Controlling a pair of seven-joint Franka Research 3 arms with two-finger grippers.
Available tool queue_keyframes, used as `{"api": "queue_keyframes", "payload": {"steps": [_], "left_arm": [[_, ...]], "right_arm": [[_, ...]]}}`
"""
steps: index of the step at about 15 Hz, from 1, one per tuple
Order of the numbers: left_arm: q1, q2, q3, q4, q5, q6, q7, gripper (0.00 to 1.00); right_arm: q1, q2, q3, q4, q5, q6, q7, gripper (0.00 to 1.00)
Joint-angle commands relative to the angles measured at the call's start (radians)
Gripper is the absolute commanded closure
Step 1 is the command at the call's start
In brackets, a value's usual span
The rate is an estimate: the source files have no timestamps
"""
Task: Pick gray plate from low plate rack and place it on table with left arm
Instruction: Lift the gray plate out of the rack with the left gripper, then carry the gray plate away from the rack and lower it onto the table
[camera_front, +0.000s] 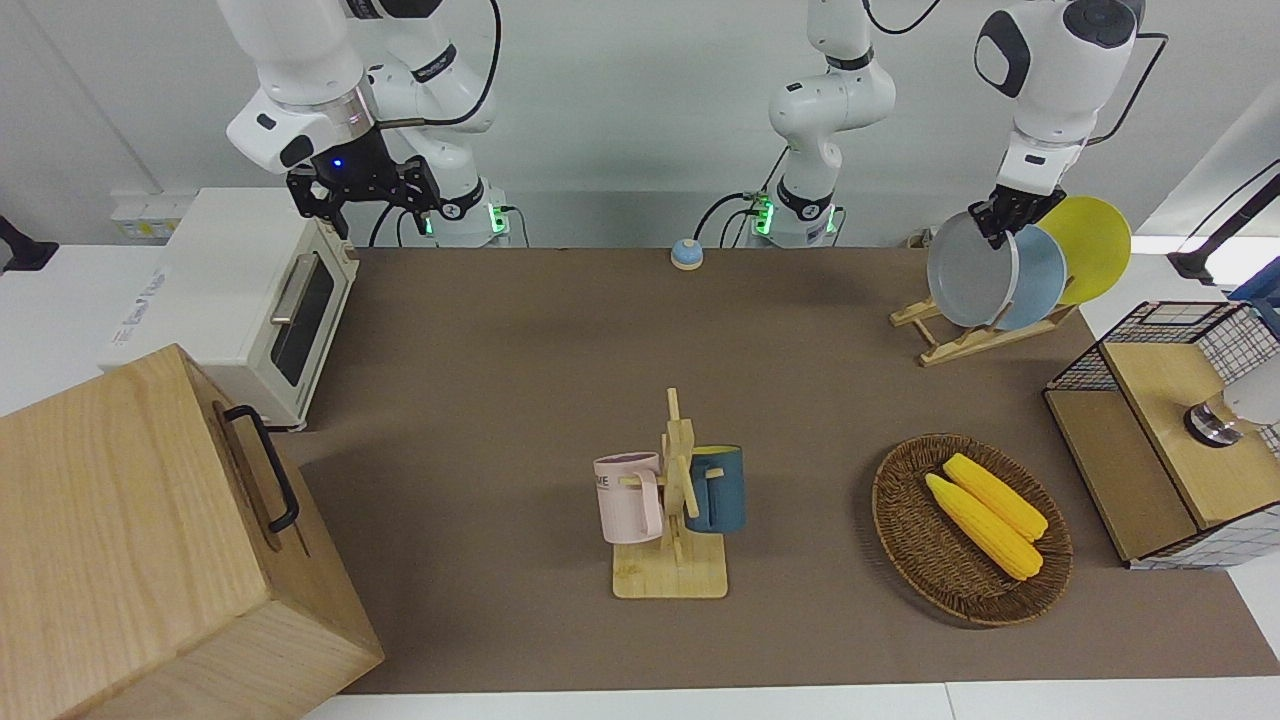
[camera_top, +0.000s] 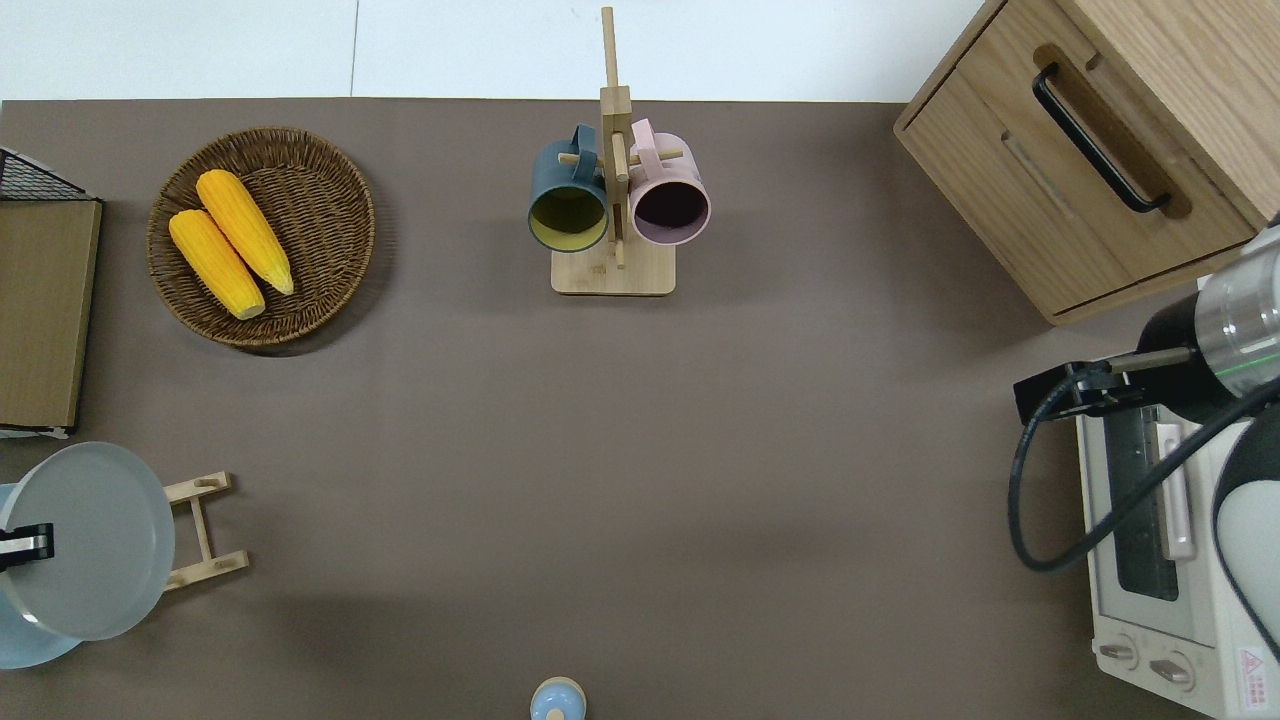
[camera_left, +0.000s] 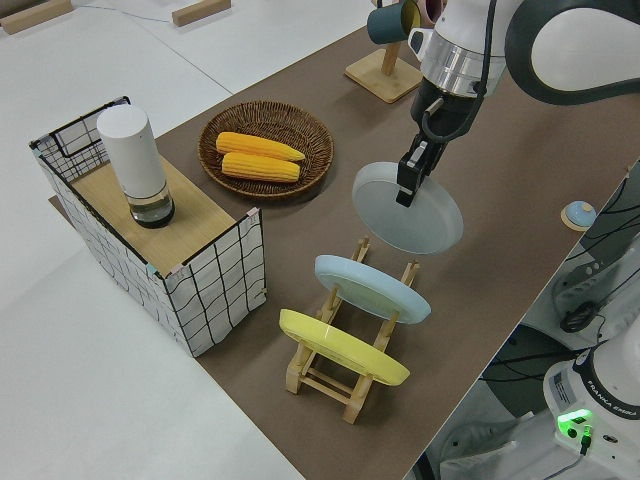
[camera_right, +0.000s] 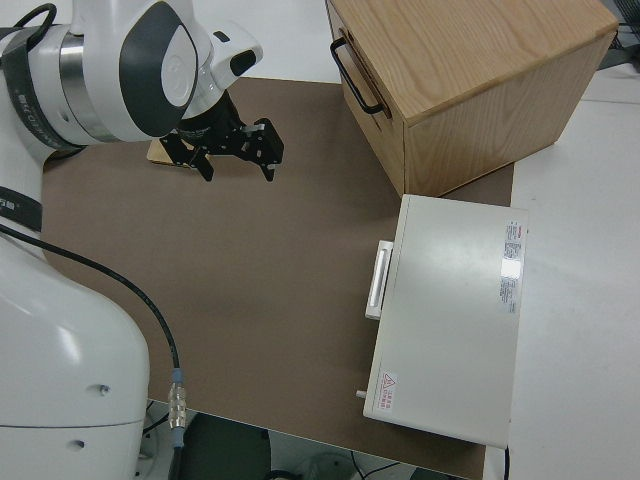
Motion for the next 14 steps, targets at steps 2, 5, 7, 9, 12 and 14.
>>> {"api": "queue_keyframes", "payload": {"steps": [2, 5, 7, 9, 12, 14], "left_arm": [[-0.028, 0.013, 0.003, 0.007, -0.147, -0.033, 0.028, 0.86], [-0.059, 0.027, 0.003, -0.007, -0.276, -0.05, 0.085, 0.86], [-0.082, 0.034, 0.003, -0.026, -0.356, -0.05, 0.126, 0.86], [-0.102, 0.054, 0.003, -0.039, -0.443, -0.049, 0.169, 0.86], [-0.137, 0.087, 0.003, -0.062, -0.557, -0.033, 0.229, 0.85], [-0.157, 0.12, 0.003, -0.065, -0.61, -0.026, 0.252, 0.85]], "right_arm": [[-0.023, -0.002, 0.02, 0.007, -0.006, -0.011, 0.012, 0.017], [-0.023, -0.002, 0.021, 0.007, -0.006, -0.011, 0.012, 0.017], [-0.023, -0.002, 0.02, 0.007, -0.006, -0.011, 0.012, 0.017], [-0.023, -0.002, 0.02, 0.007, -0.006, -0.012, 0.012, 0.017], [-0.023, -0.002, 0.021, 0.007, -0.005, -0.011, 0.012, 0.017], [-0.023, -0.002, 0.02, 0.007, -0.006, -0.011, 0.012, 0.017]]}}
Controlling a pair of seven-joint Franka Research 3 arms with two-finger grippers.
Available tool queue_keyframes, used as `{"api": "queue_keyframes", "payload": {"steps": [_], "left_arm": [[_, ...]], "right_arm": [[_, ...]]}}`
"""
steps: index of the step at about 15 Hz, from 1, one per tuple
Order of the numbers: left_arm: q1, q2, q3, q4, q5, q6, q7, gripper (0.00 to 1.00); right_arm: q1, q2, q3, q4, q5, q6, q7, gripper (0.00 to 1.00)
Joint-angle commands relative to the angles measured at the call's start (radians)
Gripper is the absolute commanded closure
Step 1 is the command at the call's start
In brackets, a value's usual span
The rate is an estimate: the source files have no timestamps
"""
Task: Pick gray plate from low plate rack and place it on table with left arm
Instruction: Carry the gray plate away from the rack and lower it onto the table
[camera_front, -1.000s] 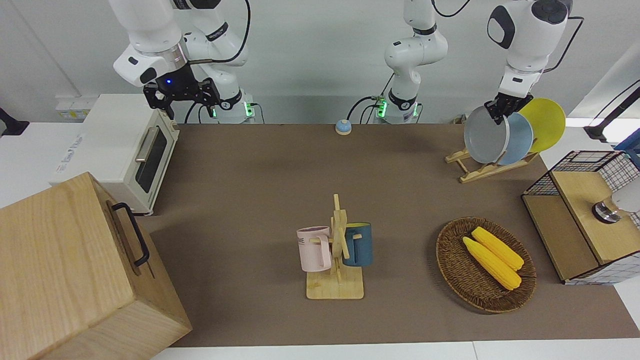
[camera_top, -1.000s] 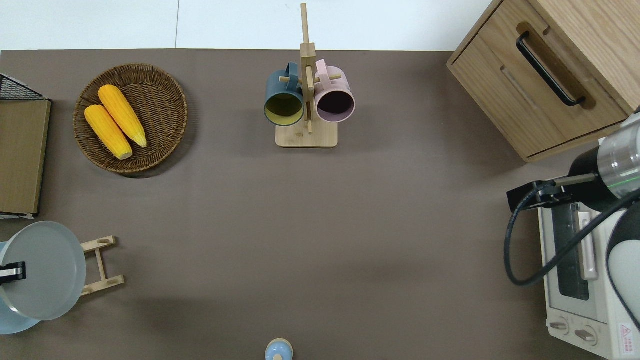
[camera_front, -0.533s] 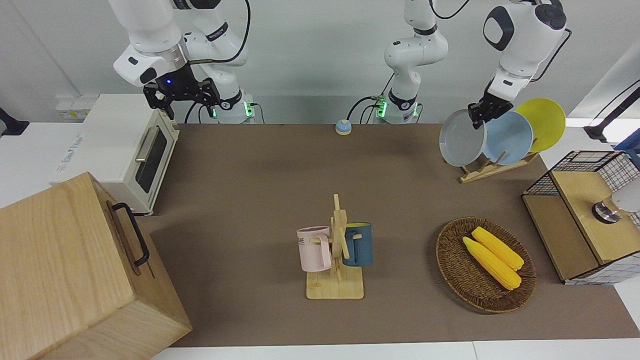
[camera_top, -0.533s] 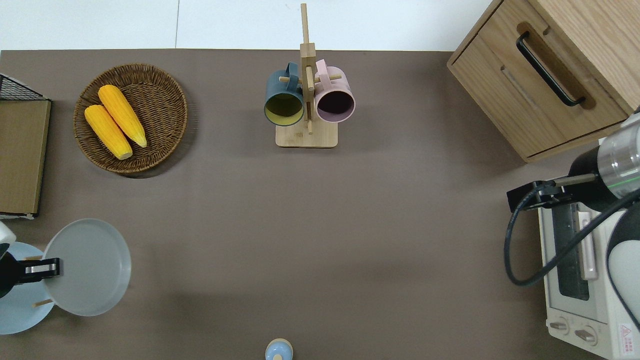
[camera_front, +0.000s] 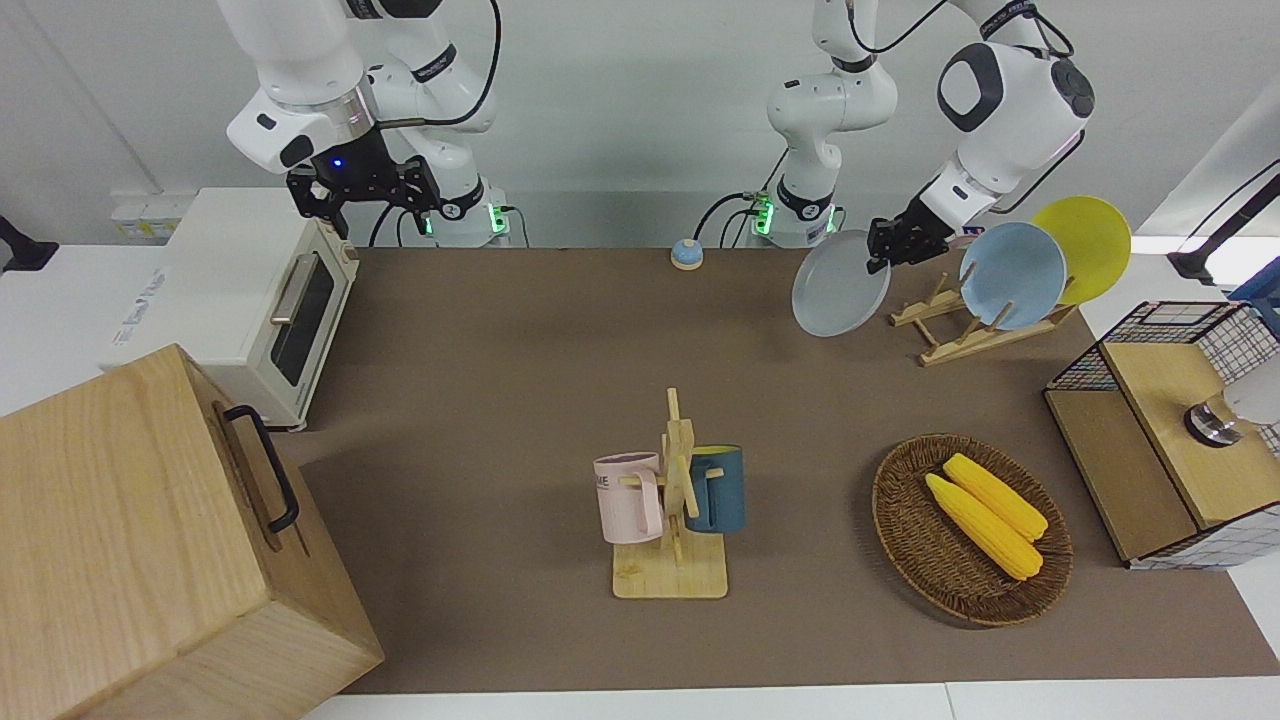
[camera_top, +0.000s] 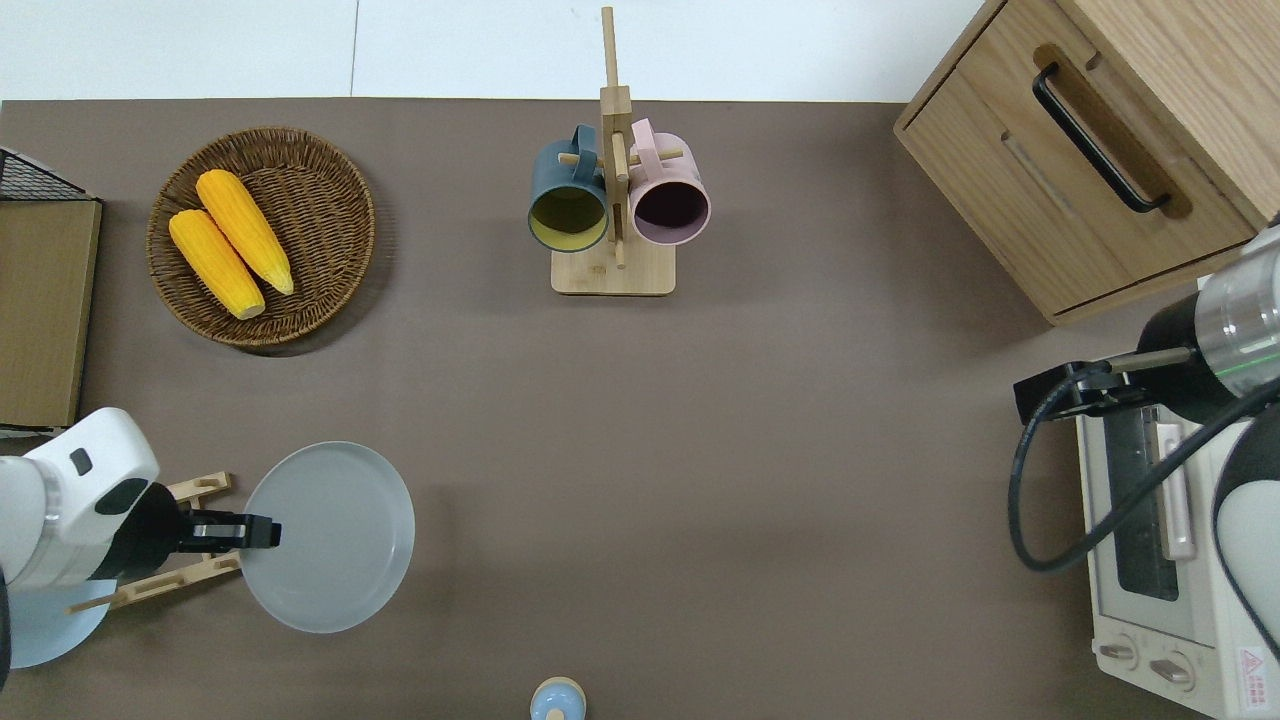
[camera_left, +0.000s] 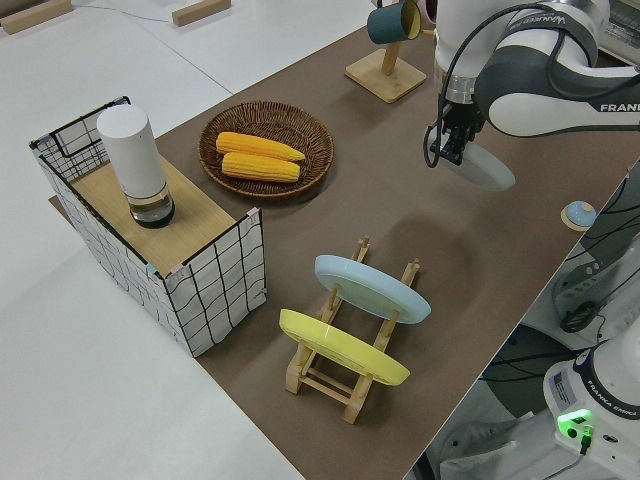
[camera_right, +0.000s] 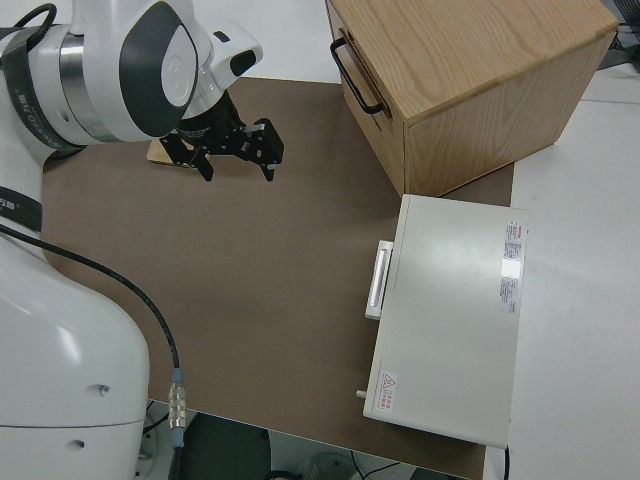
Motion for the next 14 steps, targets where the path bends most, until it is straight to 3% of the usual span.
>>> {"api": "queue_keyframes", "payload": {"steps": [1, 9, 14], "left_arm": [[-0.041, 0.052, 0.01, -0.021, -0.102, 0.026, 0.067, 0.85], [-0.12, 0.087, 0.01, -0.155, -0.202, 0.207, 0.153, 0.85], [-0.118, 0.115, 0.01, -0.157, -0.21, 0.224, 0.173, 0.83]], "right_arm": [[-0.023, -0.002, 0.021, 0.006, -0.006, -0.011, 0.012, 0.017], [-0.023, -0.002, 0.021, 0.007, -0.006, -0.011, 0.012, 0.017], [-0.023, -0.002, 0.021, 0.007, -0.006, -0.011, 0.012, 0.017]]}}
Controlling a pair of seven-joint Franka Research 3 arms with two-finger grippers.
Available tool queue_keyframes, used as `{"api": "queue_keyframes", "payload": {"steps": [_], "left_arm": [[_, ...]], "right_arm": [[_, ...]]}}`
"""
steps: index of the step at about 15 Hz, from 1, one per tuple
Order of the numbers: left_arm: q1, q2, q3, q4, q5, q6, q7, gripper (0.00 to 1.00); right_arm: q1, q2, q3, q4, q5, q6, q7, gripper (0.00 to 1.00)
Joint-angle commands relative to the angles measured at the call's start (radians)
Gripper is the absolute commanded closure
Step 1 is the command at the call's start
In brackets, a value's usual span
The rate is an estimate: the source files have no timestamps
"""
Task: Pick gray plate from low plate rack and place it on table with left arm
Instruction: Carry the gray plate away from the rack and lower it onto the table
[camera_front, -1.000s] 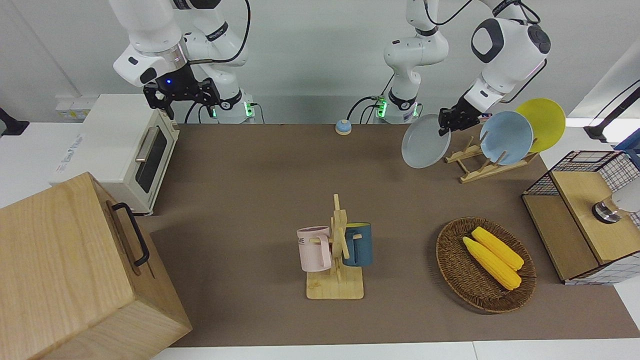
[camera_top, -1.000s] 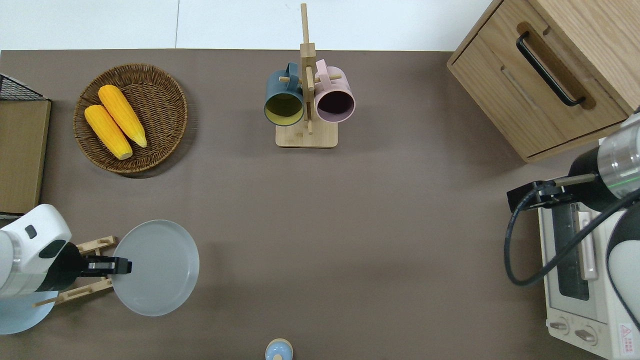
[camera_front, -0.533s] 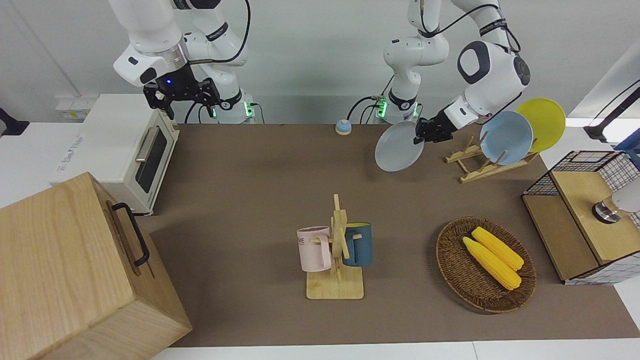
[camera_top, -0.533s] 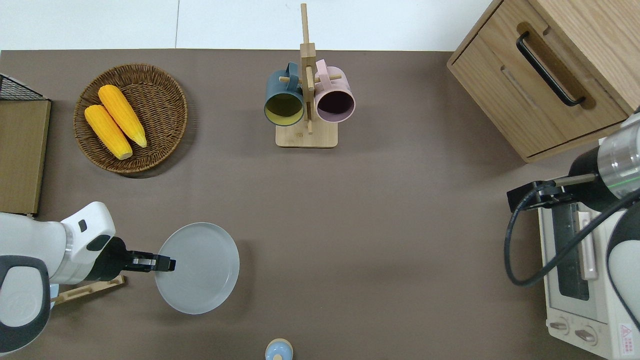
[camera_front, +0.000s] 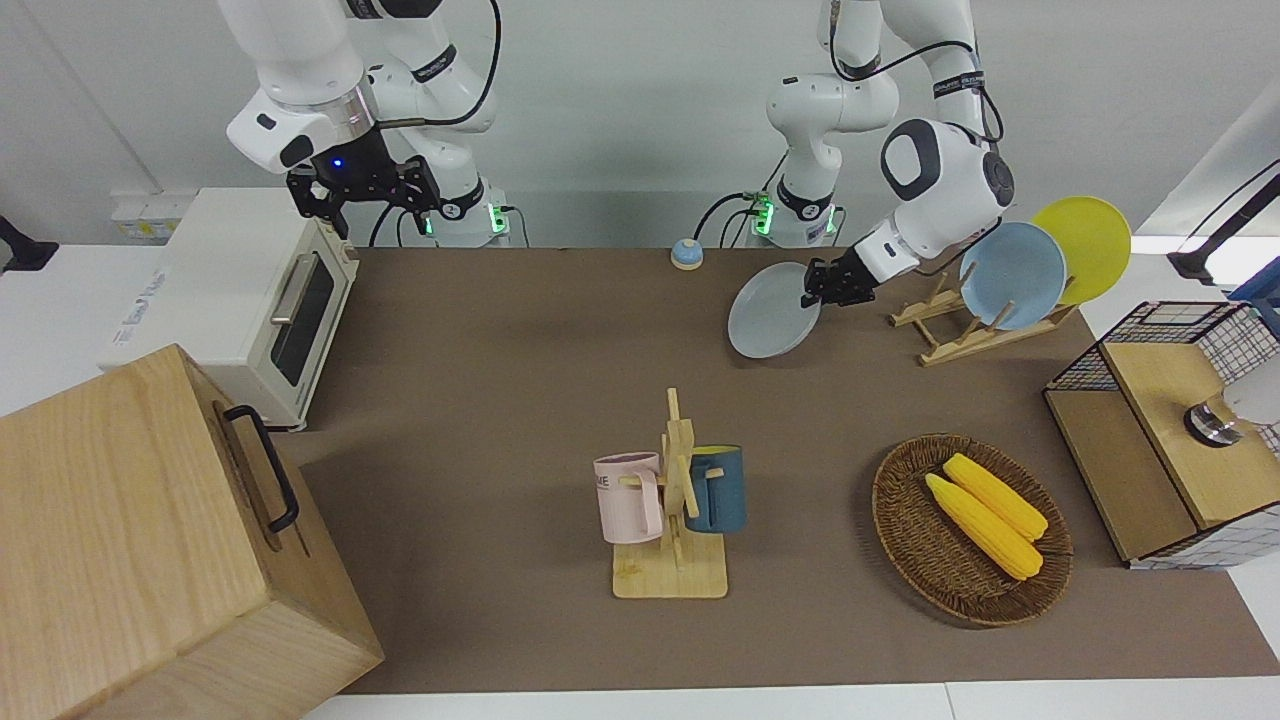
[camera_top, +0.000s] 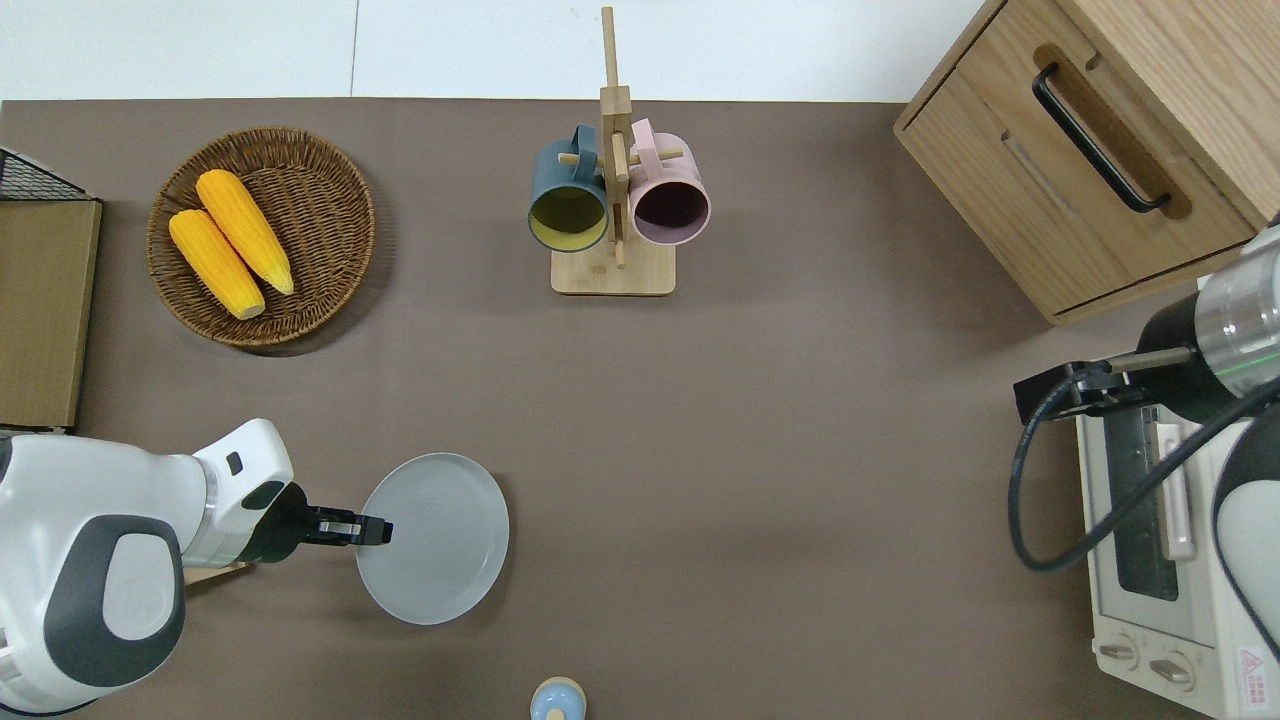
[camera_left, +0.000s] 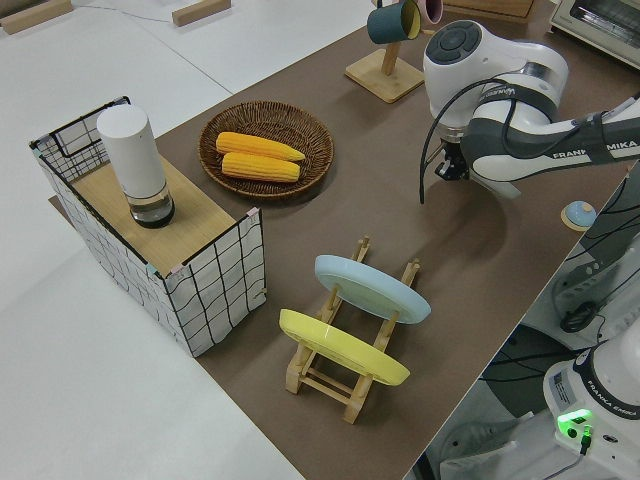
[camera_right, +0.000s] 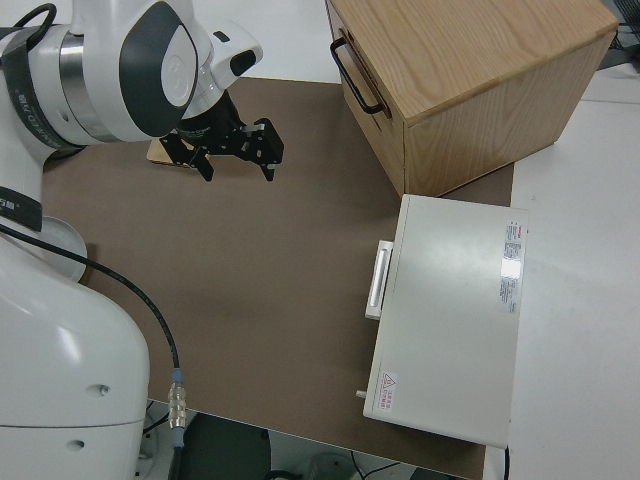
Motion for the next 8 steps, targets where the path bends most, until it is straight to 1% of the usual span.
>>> {"api": "queue_keyframes", "payload": {"steps": [1, 2, 3, 6, 7, 8], "left_arm": [[-0.011, 0.008, 0.011, -0.013, -0.022, 0.027, 0.027, 0.81], [-0.011, 0.01, 0.011, -0.013, -0.021, 0.027, 0.027, 0.8], [-0.011, 0.011, 0.011, -0.013, -0.018, 0.027, 0.027, 0.76], [-0.011, 0.016, 0.013, -0.012, -0.01, 0.027, 0.027, 0.68], [-0.01, 0.016, 0.013, -0.01, -0.009, 0.027, 0.027, 0.6], [-0.01, 0.017, 0.013, -0.007, -0.007, 0.027, 0.029, 0.46]], "right_arm": [[-0.023, -0.002, 0.02, 0.006, -0.006, -0.011, 0.012, 0.017], [-0.023, -0.002, 0.021, 0.006, -0.006, -0.011, 0.012, 0.017], [-0.023, -0.002, 0.021, 0.007, -0.006, -0.011, 0.012, 0.017], [-0.023, -0.002, 0.021, 0.007, -0.006, -0.011, 0.012, 0.017], [-0.023, -0.002, 0.02, 0.006, -0.006, -0.011, 0.012, 0.017], [-0.023, -0.002, 0.021, 0.007, -0.006, -0.011, 0.012, 0.017]]}}
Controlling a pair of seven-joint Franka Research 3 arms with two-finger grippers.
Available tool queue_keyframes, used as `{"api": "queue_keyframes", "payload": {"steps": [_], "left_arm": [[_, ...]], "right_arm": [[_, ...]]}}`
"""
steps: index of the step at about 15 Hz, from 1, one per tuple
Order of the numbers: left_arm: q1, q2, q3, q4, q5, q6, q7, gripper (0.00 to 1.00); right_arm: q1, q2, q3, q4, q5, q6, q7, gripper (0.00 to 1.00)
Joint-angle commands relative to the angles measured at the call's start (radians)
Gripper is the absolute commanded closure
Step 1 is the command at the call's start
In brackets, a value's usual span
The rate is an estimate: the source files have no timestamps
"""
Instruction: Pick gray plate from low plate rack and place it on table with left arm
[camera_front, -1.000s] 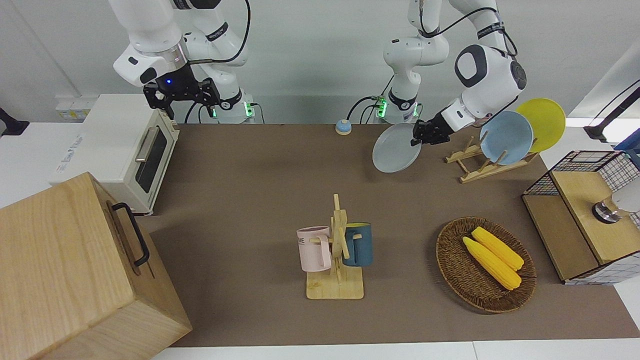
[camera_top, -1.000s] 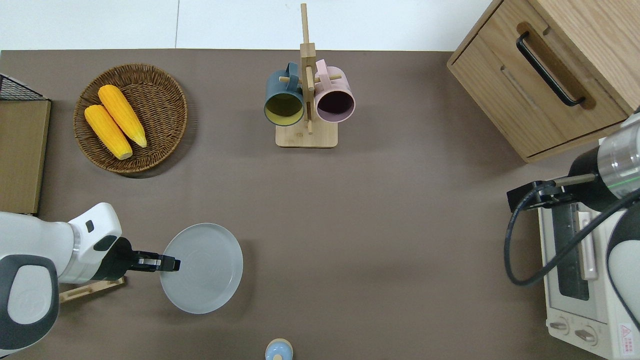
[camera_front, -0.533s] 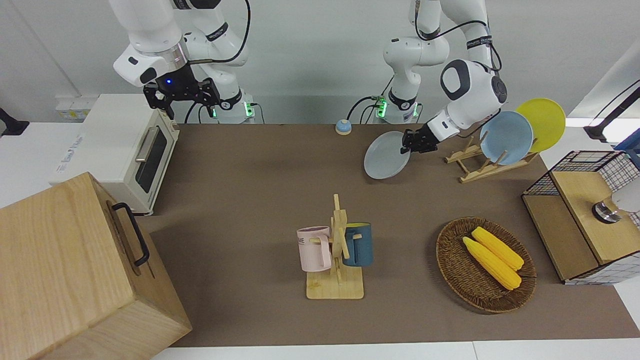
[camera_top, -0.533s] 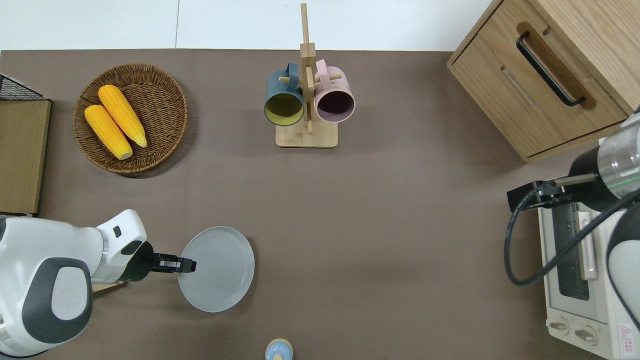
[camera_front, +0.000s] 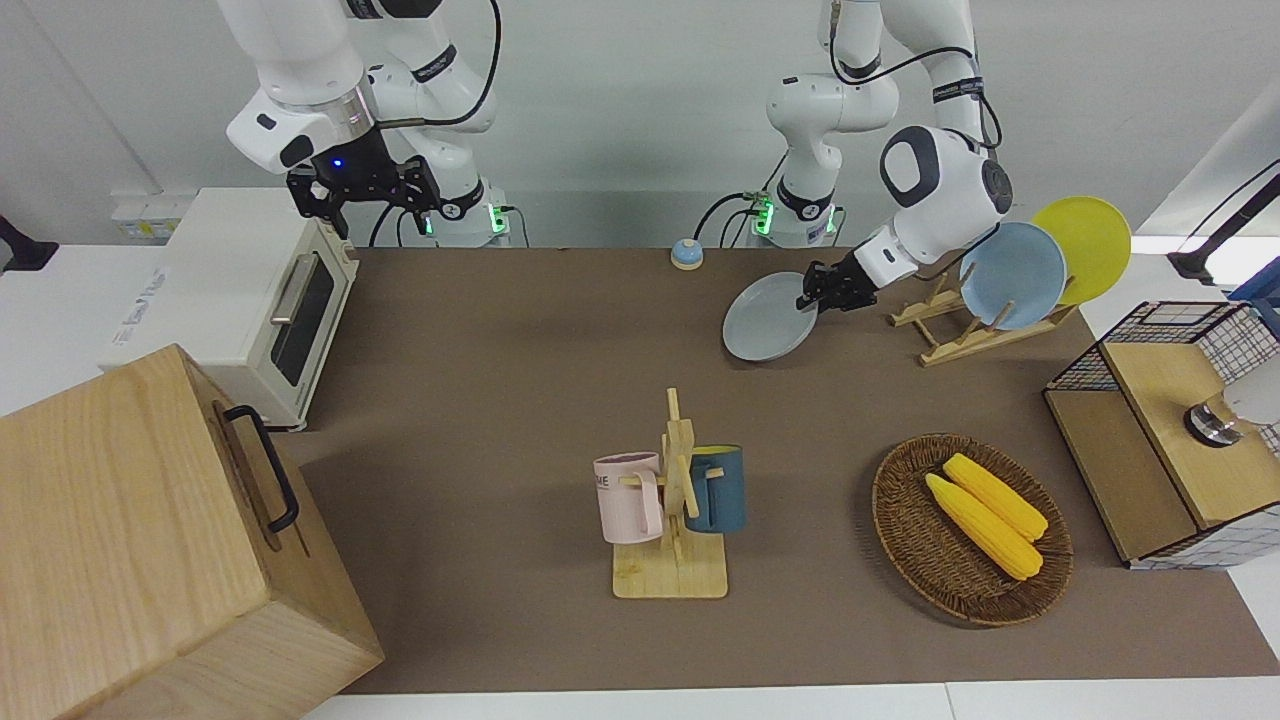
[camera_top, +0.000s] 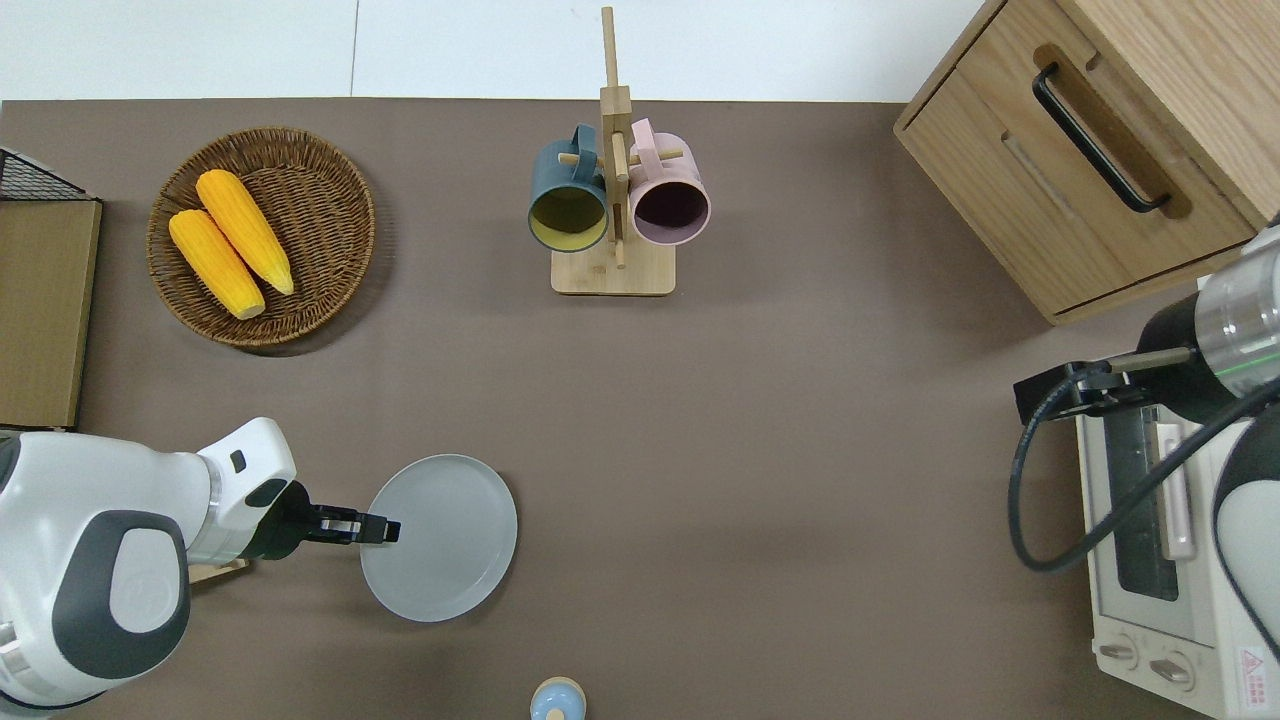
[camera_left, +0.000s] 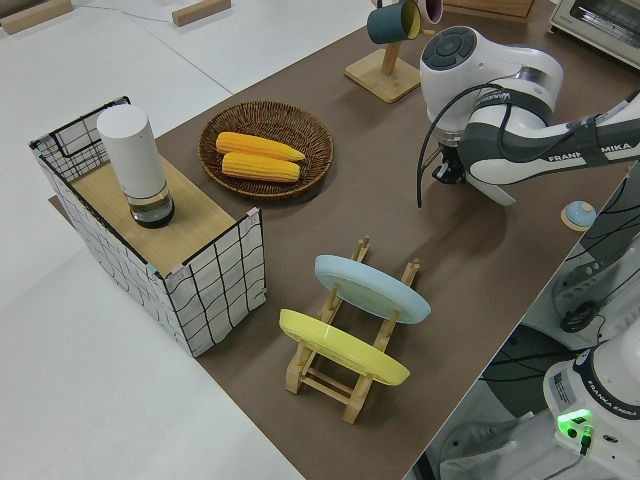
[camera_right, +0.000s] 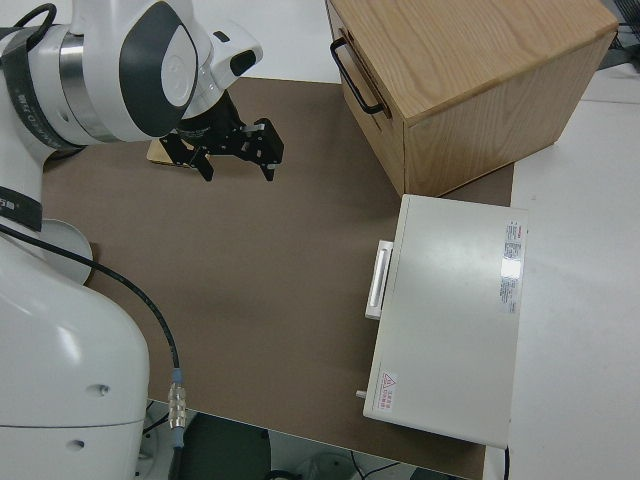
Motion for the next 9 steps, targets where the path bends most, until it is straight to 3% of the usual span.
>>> {"api": "queue_keyframes", "payload": {"steps": [1, 3, 9], "left_arm": [[-0.01, 0.0, 0.011, -0.005, -0.005, 0.017, 0.017, 0.41], [-0.004, -0.001, 0.012, -0.001, 0.013, 0.016, 0.014, 0.29], [-0.001, -0.012, 0.012, 0.076, 0.156, -0.027, -0.096, 0.18]], "right_arm": [[-0.023, -0.002, 0.021, 0.007, -0.006, -0.011, 0.012, 0.017], [-0.023, -0.002, 0.021, 0.007, -0.006, -0.011, 0.012, 0.017], [-0.023, -0.002, 0.02, 0.007, -0.006, -0.011, 0.012, 0.017]]}}
